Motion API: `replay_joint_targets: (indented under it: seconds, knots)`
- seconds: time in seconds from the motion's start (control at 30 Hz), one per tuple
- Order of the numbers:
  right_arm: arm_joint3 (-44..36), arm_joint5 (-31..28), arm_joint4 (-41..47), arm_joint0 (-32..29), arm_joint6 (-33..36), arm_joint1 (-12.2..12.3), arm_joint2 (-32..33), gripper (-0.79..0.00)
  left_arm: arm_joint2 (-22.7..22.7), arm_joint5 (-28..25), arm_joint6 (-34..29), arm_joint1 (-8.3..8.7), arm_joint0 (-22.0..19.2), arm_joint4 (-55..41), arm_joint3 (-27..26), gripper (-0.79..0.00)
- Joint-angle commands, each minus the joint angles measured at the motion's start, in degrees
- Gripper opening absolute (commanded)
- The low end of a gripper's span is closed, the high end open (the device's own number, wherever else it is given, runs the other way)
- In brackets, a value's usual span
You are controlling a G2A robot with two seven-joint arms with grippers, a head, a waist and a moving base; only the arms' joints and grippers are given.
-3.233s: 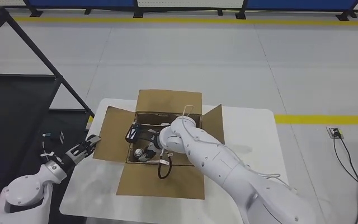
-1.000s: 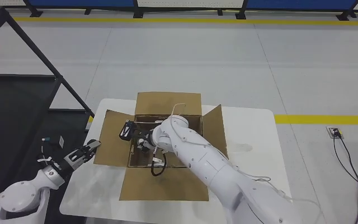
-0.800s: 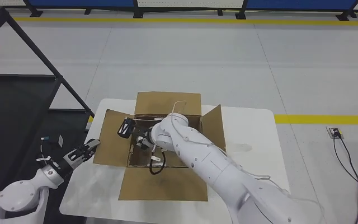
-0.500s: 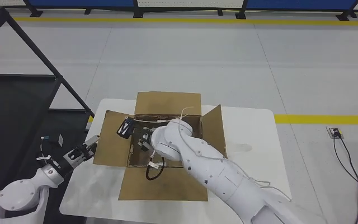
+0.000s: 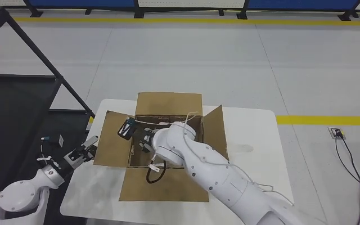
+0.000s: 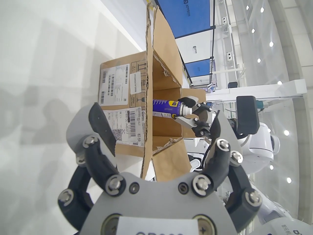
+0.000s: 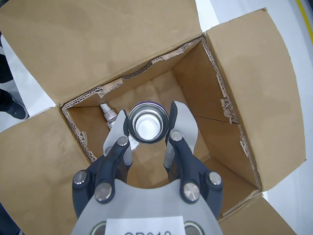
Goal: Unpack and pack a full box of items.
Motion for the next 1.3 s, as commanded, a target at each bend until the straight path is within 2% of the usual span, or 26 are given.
replay_joint_targets:
  seconds: [0.0,0.1,0.2,0.33,0.47,0.7,0.83,1.03,1.13,1.27]
  knots:
    - [-0.6,-0.3,-0.7,-0.2,-0.2,0.1,0.4,-0.785,0.0,0.0,0.0,0.0,0.0,0.0,0.0,0.0]
    - [-4.7,2.0,-3.4,-1.3,0.0,0.8,2.4,-0.785,0.0,0.0,0.0,0.0,0.0,0.0,0.0,0.0]
    - [-13.0,5.0,-8.4,-5.1,2.3,2.5,5.8,-0.785,0.0,0.0,0.0,0.0,0.0,0.0,0.0,0.0]
    - [-31.4,7.4,-17.8,-14.9,8.9,5.7,13.1,-0.785,0.0,0.0,0.0,0.0,0.0,0.0,0.0,0.0]
    - [-49.3,6.2,-24.7,-25.9,13.7,8.1,20.5,-0.785,0.0,0.0,0.0,0.0,0.0,0.0,0.0,0.0]
    - [-69.4,4.8,-27.7,-40.7,14.5,10.3,34.2,-0.785,0.0,0.0,0.0,0.0,0.0,0.0,0.0,0.0]
    - [-70.2,6.7,-28.4,-45.2,11.1,10.9,43.0,-0.785,0.0,0.0,0.0,0.0,0.0,0.0,0.0,0.0]
    - [-70.2,4.6,-22.3,-51.8,13.6,11.7,55.9,-0.785,0.0,0.0,0.0,0.0,0.0,0.0,0.0,0.0]
    - [-65.2,4.7,-19.4,-53.4,13.9,12.0,60.7,-0.785,0.0,0.0,0.0,0.0,0.0,0.0,0.0,0.0]
    - [-55.2,4.5,-18.7,-52.1,12.5,12.5,64.2,-0.785,0.0,0.0,0.0,0.0,0.0,0.0,0.0,0.0]
